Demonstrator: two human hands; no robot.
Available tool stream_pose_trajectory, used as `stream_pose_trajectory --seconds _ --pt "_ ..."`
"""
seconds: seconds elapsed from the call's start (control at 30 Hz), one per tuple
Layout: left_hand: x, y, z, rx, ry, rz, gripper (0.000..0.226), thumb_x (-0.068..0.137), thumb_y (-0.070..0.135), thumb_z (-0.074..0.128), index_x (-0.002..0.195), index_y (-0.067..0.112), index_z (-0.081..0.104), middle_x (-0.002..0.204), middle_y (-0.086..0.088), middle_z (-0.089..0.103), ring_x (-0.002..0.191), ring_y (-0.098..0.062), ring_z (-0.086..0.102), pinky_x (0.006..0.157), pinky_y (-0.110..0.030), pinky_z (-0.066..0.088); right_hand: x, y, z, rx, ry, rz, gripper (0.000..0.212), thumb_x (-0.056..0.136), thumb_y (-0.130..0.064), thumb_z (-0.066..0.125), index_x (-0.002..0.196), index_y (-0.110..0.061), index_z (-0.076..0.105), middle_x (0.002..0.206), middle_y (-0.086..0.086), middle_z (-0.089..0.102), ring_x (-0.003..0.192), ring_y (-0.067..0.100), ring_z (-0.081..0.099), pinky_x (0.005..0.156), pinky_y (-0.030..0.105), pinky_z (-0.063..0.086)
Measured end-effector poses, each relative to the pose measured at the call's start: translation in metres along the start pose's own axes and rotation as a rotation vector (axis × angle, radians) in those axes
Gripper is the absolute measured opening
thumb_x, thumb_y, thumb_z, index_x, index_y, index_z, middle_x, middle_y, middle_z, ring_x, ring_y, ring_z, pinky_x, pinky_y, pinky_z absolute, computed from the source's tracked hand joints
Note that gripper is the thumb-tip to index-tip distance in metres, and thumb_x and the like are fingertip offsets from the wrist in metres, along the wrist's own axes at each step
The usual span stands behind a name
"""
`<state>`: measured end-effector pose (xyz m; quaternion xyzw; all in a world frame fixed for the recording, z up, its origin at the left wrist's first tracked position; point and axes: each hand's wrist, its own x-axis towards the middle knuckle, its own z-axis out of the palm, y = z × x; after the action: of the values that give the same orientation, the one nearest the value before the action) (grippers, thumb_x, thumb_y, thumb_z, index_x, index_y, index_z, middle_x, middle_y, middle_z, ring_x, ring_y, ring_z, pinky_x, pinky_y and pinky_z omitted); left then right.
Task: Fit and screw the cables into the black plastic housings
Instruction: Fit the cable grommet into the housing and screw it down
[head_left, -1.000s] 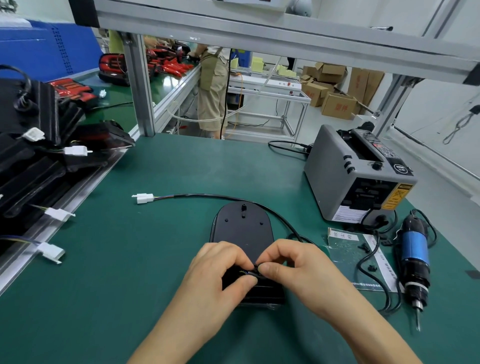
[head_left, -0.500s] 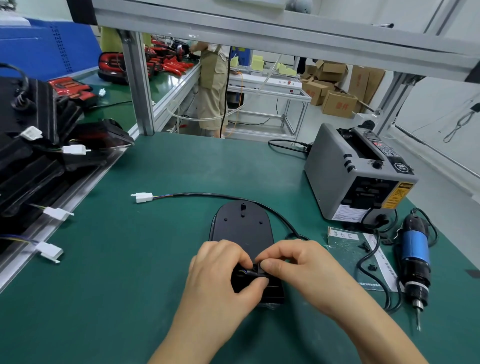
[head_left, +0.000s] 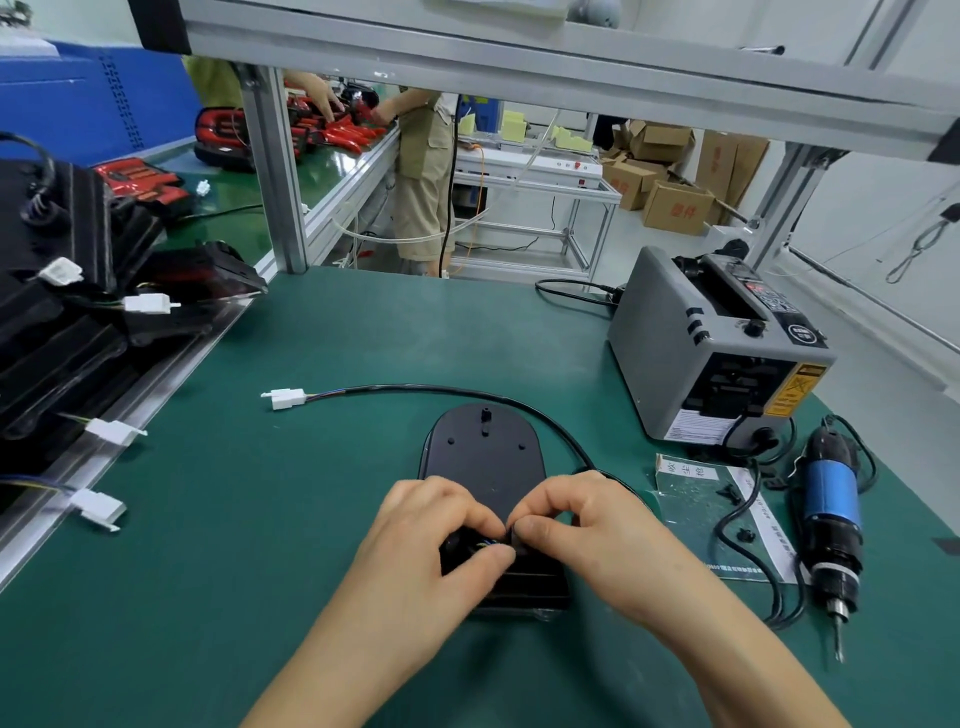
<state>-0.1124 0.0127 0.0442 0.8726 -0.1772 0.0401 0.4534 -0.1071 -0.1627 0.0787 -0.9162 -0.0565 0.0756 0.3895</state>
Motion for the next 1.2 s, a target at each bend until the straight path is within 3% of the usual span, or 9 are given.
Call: stream_pose_trajectory --seconds 0.17,0.33,0.57,0.67,0.77,0.83,0.9,1.03,1.2 --pt "0.004 0.002 0.0 0.039 -0.028 -0.023 0.01 0.076 0.038 0.072 0.073 0.043 0.064 0.097 0.025 0.046 0.106 0.001 0.038 0.079 -0.008 0.03 0.0 0.003 0.003 -0.008 -0.008 0.022 0.022 0.086 -0.028 0.061 0.068 -0.039 0.061 0.101 -0.006 0.056 0.099 -0.004 0.044 0.077 0.009 0.034" --pt "0.003 0.005 0.012 -0.122 0.092 -0.134 0.016 0.071 0.022 0.077 0.063 0.033 0.068 0.087 0.015 0.052 0.098 0.005 0.038 0.072 -0.001 0.026 0.0 0.003 0.004 0.021 0.015 0.026 0.02 0.085 -0.03 0.061 0.068 -0.04 0.062 0.097 -0.012 0.058 0.103 0.0 0.043 0.087 0.018 0.036" --pt "0.001 0.011 0.02 -0.181 0.165 -0.197 0.023 0.071 0.019 0.078 0.059 0.036 0.068 0.09 0.018 0.057 0.103 0.009 0.035 0.08 -0.004 0.026 -0.002 0.003 0.003 0.002 0.03 -0.001 0.021 0.087 -0.03 0.061 0.068 -0.04 0.059 0.095 -0.016 0.061 0.112 0.0 0.036 0.102 0.027 0.031" --pt "0.0 0.013 0.023 -0.182 0.194 -0.212 0.026 0.07 0.02 0.078 0.068 0.044 0.067 0.091 0.02 0.056 0.106 0.009 0.033 0.086 -0.014 0.029 -0.001 0.005 0.003 0.003 0.033 -0.007 0.022 0.087 -0.03 0.062 0.068 -0.041 0.06 0.095 -0.017 0.06 0.111 -0.001 0.037 0.099 0.021 0.031" --pt "-0.001 0.015 0.024 -0.187 0.202 -0.234 0.026 0.071 0.021 0.078 0.069 0.044 0.067 0.091 0.021 0.056 0.106 0.007 0.034 0.088 -0.024 0.031 -0.002 0.005 -0.003 0.046 0.046 -0.035 0.02 0.085 -0.027 0.066 0.073 -0.042 0.063 0.086 -0.022 0.062 0.103 -0.013 0.04 0.083 0.002 0.029" --pt "-0.001 0.016 0.023 -0.195 0.189 -0.242 0.024 0.071 0.022 0.077 0.07 0.045 0.066 0.092 0.026 0.053 0.106 0.006 0.035 0.088 -0.025 0.031 -0.003 0.013 -0.018 0.076 0.137 -0.057 0.02 0.083 -0.021 0.068 0.075 -0.039 0.065 0.081 -0.022 0.063 0.091 -0.018 0.048 0.076 -0.001 0.031" --pt "-0.001 0.017 0.022 -0.197 0.177 -0.244 0.024 0.072 0.024 0.076 0.07 0.045 0.066 0.095 0.032 0.05 0.106 0.007 0.034 0.087 -0.024 0.03 -0.002 0.032 -0.042 -0.04 0.267 -0.013 0.02 0.084 -0.018 0.067 0.076 -0.036 0.063 0.085 -0.017 0.065 0.084 -0.012 0.054 0.076 0.002 0.036" --pt "-0.002 0.017 0.021 -0.193 0.166 -0.241 0.024 0.072 0.024 0.075 0.07 0.046 0.066 0.094 0.032 0.05 0.106 0.008 0.033 0.084 -0.017 0.029 0.003 0.084 -0.089 -0.639 0.39 0.344 0.011 0.089 -0.024 0.055 0.087 -0.031 0.063 0.097 -0.008 0.067 0.098 0.018 0.054 0.084 0.034 0.047" --pt "-0.002 0.016 0.021 -0.191 0.168 -0.245 0.023 0.071 0.024 0.076 0.07 0.045 0.066 0.09 0.024 0.054 0.106 0.008 0.033 0.087 -0.022 0.029 0.007 0.125 -0.103 -0.867 0.35 0.457 0.015 0.086 -0.029 0.052 0.096 -0.035 0.062 0.103 -0.01 0.065 0.101 0.018 0.052 0.071 0.029 0.037"
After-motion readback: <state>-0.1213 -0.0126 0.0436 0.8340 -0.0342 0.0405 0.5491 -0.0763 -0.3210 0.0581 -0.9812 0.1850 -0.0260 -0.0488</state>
